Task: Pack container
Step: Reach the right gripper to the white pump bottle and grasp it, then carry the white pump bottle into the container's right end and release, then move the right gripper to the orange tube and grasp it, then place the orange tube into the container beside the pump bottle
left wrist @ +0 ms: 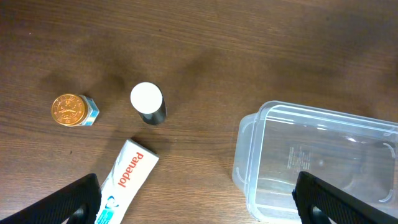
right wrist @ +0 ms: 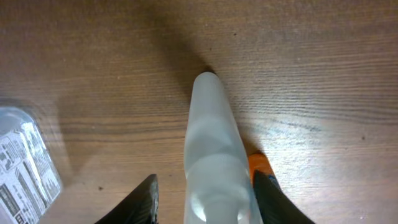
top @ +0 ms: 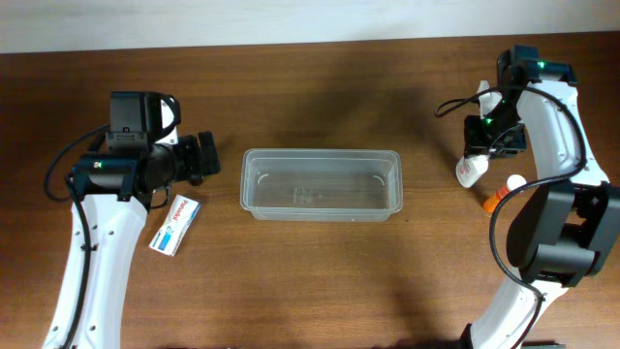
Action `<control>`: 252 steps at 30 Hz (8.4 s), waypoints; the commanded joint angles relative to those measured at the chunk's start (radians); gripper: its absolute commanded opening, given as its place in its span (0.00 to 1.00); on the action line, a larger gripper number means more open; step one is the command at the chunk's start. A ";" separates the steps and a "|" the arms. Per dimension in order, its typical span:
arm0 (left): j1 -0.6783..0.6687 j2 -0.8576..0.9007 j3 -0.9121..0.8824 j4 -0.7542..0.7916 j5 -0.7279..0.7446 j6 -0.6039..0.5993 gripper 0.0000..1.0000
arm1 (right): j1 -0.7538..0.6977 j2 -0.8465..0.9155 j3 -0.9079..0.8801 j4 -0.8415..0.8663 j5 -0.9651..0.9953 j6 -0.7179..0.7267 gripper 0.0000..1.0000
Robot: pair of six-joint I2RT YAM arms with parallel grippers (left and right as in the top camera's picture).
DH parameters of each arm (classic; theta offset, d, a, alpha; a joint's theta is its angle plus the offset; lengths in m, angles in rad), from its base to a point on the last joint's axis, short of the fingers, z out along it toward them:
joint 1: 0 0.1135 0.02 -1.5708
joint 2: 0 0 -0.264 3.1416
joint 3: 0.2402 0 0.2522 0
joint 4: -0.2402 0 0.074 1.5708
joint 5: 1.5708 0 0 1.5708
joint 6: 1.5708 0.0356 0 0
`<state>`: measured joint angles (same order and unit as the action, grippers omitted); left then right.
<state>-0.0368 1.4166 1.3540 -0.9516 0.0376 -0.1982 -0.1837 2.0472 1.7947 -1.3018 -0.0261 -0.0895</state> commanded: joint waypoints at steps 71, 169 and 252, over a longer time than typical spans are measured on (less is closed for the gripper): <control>0.007 0.000 0.025 0.000 -0.008 0.013 1.00 | 0.465 0.023 0.146 -0.118 0.058 0.357 0.18; 0.007 0.000 0.025 0.008 -0.008 0.013 0.99 | -0.145 -0.287 -0.393 0.140 0.065 0.303 0.23; 0.007 0.000 0.025 0.009 -0.008 0.013 0.99 | 0.311 -0.516 -0.015 0.063 0.072 0.288 0.59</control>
<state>-0.0368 1.4166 1.3540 -0.9463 0.0341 -0.1982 0.2302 1.5757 1.7657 -1.2327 -0.0586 0.0448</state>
